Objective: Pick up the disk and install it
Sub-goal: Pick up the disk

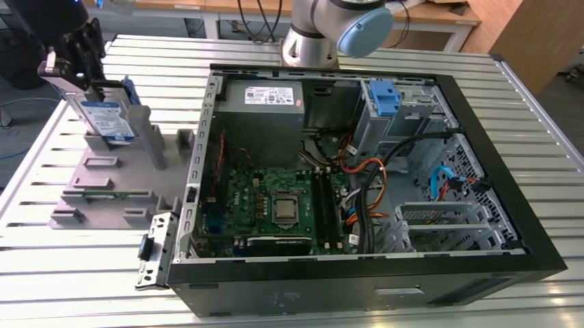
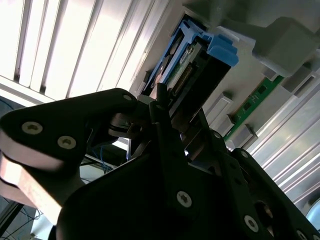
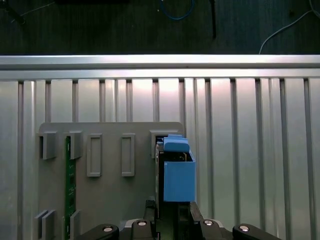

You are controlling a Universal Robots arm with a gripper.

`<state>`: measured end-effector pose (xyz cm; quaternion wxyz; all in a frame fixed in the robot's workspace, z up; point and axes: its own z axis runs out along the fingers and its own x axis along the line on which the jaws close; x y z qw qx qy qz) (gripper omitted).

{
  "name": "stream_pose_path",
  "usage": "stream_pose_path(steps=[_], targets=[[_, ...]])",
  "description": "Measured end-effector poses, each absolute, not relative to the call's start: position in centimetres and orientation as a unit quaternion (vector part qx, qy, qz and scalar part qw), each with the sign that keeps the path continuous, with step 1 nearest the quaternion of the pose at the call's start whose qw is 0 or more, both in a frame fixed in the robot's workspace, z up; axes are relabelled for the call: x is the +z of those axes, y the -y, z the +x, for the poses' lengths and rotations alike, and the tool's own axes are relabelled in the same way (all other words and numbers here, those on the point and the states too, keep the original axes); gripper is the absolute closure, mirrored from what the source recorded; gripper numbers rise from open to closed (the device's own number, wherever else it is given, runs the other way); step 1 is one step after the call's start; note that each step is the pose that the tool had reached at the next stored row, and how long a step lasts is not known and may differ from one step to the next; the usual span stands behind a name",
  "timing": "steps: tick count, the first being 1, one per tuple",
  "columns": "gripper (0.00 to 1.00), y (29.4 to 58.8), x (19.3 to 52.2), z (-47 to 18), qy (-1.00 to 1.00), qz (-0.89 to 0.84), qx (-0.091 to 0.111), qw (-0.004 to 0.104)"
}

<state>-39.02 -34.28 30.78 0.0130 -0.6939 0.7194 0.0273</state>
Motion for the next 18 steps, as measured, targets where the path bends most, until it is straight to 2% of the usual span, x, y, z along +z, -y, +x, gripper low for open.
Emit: stream_pose_path(steps=[18], targets=[[0.65, 34.44, 30.72, -39.06, -0.719, -0.694, 0.027, 0.013]])
